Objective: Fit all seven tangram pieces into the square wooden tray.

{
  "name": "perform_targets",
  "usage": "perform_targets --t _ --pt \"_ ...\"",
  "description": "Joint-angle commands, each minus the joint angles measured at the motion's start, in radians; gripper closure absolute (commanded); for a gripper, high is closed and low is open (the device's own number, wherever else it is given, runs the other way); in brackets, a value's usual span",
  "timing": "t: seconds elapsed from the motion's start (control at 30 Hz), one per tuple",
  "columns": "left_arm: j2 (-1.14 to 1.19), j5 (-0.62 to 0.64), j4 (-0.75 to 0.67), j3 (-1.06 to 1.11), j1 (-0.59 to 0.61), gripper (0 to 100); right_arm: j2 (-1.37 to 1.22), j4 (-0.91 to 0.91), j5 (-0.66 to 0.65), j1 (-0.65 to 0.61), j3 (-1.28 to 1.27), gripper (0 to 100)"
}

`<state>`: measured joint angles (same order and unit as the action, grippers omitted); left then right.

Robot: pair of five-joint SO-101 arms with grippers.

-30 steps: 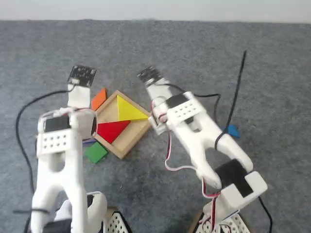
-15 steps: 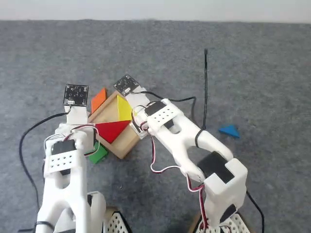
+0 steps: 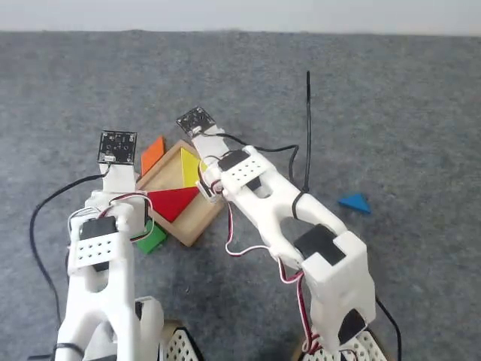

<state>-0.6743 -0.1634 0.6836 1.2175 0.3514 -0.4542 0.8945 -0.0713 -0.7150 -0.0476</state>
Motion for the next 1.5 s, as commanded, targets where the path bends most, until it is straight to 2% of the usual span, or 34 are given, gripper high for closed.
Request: perform_targets --t 0.0,0.1,0.23,0.6,0.8,0.93,1.03,1.17,1.27,1.47 --pt "-0.034 0.008 -0.018 -0.004 0.009 96 -0.005 0.051 -0.261 0.028 0.068 88.3" --pt "-0.034 0.008 -0.018 -0.004 0.009 96 -0.033 0.050 -0.400 0.058 0.074 99.3" --pt "-0.034 0.008 -0.018 -0.004 0.009 96 -0.048 0.059 -0.445 0.117 0.118 99.0" --pt "-0.034 0.006 -0.018 -0.004 0.006 96 -0.157 0.061 -0.864 0.328 0.261 99.1" --pt "-0.034 0.006 -0.018 -0.004 0.005 96 -0.176 0.061 -1.154 0.392 0.318 99.1" --pt "-0.034 0.006 -0.020 -0.004 0.005 96 -0.176 0.151 -1.304 0.438 0.334 99.1" --pt "-0.034 0.006 -0.020 -0.004 0.005 96 -0.165 0.196 -1.275 0.467 0.373 97.1" --pt "-0.034 0.006 -0.021 -0.004 0.005 96 -0.131 0.283 -1.140 0.492 0.445 80.9" --pt "-0.034 0.006 -0.021 -0.004 0.005 96 -0.090 0.397 -1.163 0.475 0.491 73.2" --pt "-0.034 0.006 -0.021 -0.004 0.006 96 0.051 0.542 -1.077 0.421 0.514 81.6"
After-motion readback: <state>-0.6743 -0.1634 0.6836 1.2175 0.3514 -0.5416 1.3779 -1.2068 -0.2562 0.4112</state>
